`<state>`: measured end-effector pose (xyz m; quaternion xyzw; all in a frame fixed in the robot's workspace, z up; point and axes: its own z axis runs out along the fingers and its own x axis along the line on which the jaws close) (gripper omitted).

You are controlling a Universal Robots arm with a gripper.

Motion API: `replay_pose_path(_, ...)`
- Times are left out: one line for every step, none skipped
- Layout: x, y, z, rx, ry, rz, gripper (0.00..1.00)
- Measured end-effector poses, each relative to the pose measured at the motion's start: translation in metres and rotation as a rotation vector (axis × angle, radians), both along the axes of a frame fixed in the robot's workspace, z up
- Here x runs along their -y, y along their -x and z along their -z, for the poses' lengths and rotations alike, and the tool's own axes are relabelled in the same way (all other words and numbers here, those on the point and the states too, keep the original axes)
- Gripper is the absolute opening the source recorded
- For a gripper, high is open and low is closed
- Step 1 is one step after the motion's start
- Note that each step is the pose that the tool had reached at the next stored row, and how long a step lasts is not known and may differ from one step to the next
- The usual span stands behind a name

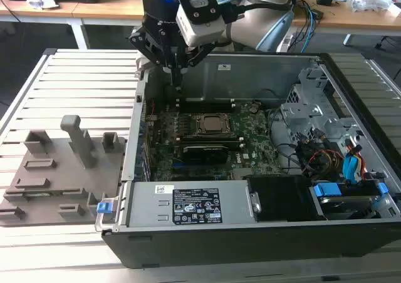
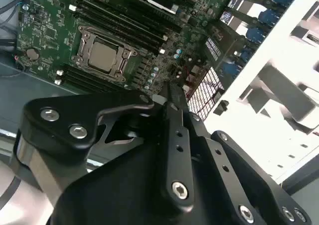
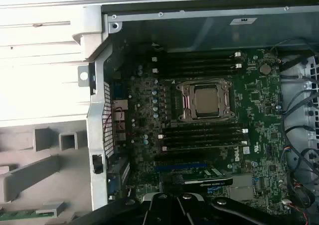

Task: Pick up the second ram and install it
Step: 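Reach for the second ram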

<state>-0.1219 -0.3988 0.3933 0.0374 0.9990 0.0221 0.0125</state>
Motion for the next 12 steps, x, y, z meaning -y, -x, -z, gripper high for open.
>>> replay_pose_path(0.0000, 0.003, 0.0000, 0.0000, 0.0000, 0.000, 0.11)
replay_pose_path(0.0000, 0.009, 0.0001, 0.0001, 0.0000, 0.000, 0.11)
replay_pose_path(0.0000, 0.015, 0.0002, 0.0001, -0.0001, 0.000, 0.11)
replay_pose_path(0.0000, 0.017, 0.0003, 0.0001, -0.0001, 0.000, 0.11)
replay_pose_path(0.0000, 0.020, 0.0004, 0.0000, 0.0000, 0.000, 0.11)
replay_pose_path(0.0000, 0.024, 0.0005, 0.0000, -0.0001, 0.000, 0.11)
replay_pose_path(0.0000, 0.028, 0.0006, 0.0001, -0.0001, 0.000, 0.11)
replay_pose_path(0.0000, 0.033, 0.0007, 0.0000, 0.0000, 0.000, 0.11)
replay_pose_path(0.0000, 0.035, 0.0008, 0.0000, 0.0000, 0.000, 0.11)
replay_pose_path(0.0000, 0.039, 0.0010, 0.0000, 0.0000, 0.000, 0.11)
replay_pose_path(0.0000, 0.040, 0.0013, 0.0002, -0.0001, 0.000, 0.11)
replay_pose_path(0.0000, 0.043, 0.0014, 0.0000, 0.0000, 0.000, 0.11)
